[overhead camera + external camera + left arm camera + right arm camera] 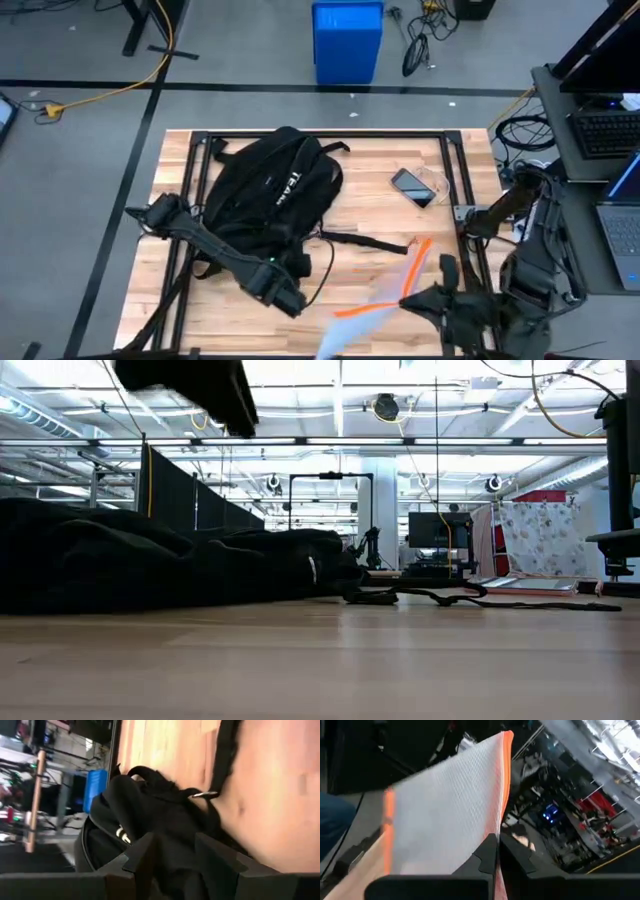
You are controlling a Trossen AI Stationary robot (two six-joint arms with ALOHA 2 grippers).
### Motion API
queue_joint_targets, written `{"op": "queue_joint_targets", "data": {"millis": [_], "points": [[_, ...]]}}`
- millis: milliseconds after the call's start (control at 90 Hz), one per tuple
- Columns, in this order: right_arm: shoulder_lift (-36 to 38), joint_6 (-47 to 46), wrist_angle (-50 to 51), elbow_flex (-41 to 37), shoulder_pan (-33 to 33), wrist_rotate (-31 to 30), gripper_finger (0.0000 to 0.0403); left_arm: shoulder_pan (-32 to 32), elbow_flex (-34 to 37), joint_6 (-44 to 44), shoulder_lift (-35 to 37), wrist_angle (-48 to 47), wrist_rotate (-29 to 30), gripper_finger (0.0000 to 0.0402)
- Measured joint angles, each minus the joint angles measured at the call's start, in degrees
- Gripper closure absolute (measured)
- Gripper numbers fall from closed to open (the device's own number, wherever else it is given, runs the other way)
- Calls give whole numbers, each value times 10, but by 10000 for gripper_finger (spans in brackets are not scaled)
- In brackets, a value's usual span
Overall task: Unpack backpack
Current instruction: Remove the zip bag from the black backpack
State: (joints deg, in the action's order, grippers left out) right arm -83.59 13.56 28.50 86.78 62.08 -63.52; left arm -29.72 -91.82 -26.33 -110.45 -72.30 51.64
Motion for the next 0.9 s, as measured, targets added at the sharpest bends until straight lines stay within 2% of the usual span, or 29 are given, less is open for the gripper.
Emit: {"op": "queue_joint_targets", "data": {"millis": [122, 233, 344, 467, 578, 744, 900], "points": [[0, 3, -1, 0, 13, -16, 403, 36, 43, 82, 0, 95, 17, 269], [0, 4, -1, 0, 18, -25, 403, 69, 74, 203, 0, 233, 5, 269], [0, 4, -1, 0, 18, -27, 403, 102, 93, 309, -1, 352, -79, 269], [0, 4, 0, 0, 18, -29, 403, 134, 106, 369, 0, 435, -200, 269], [0, 2, 1, 0, 18, -30, 403, 161, 123, 389, -1, 476, -271, 269], [0, -3, 4, 0, 17, -30, 403, 189, 134, 391, -1, 475, -315, 269], [0, -4, 5, 0, 17, -27, 403, 199, 135, 407, -33, 484, -350, 269]]}}
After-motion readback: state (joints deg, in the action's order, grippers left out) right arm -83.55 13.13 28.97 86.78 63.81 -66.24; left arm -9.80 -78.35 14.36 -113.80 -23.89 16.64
